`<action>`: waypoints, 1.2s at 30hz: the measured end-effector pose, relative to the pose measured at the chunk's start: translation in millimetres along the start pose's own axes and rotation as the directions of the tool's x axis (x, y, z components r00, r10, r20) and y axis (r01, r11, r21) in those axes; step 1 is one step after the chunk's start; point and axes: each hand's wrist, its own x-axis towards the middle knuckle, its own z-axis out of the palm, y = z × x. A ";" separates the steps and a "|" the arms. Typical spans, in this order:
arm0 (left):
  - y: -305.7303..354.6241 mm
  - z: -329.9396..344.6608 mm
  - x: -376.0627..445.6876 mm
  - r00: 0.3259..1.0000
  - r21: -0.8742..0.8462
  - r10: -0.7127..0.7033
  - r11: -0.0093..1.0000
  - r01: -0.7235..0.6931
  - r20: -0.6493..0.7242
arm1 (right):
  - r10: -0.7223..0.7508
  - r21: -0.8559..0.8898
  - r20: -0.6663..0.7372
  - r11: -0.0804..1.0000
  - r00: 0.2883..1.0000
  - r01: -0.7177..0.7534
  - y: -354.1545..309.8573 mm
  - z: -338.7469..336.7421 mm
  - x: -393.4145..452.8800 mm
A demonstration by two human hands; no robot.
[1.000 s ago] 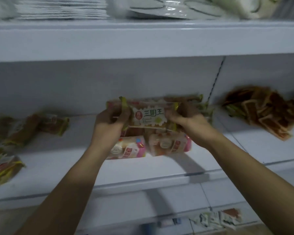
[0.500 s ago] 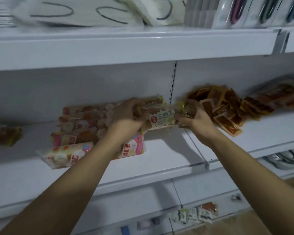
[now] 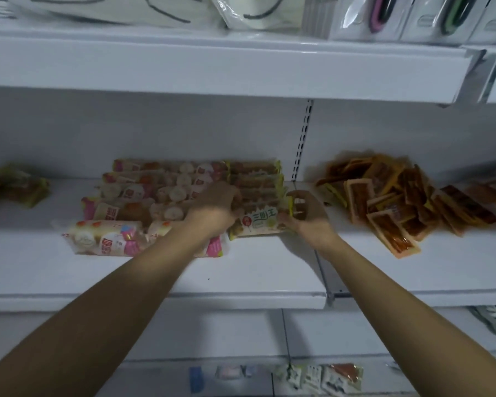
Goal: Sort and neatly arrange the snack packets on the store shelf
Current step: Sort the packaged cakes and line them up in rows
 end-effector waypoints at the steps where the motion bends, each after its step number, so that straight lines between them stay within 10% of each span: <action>1: -2.2 3.0 1.0 1.000 0.001 -0.010 1.000 0.010 -0.016 | 0.000 -0.012 -0.005 1.000 1.000 0.000 2.8 2.6 2.4; 21: -70.4 -47.1 -31.6 0.945 -0.048 -0.145 0.989 0.137 -0.294 | -0.335 -0.459 0.193 0.800 0.922 0.387 -55.0 19.2 32.7; 36: -342.8 -160.2 -174.3 0.759 0.146 -0.528 0.777 0.613 -0.381 | -0.448 -0.423 0.627 0.493 0.638 0.761 -215.3 360.8 18.3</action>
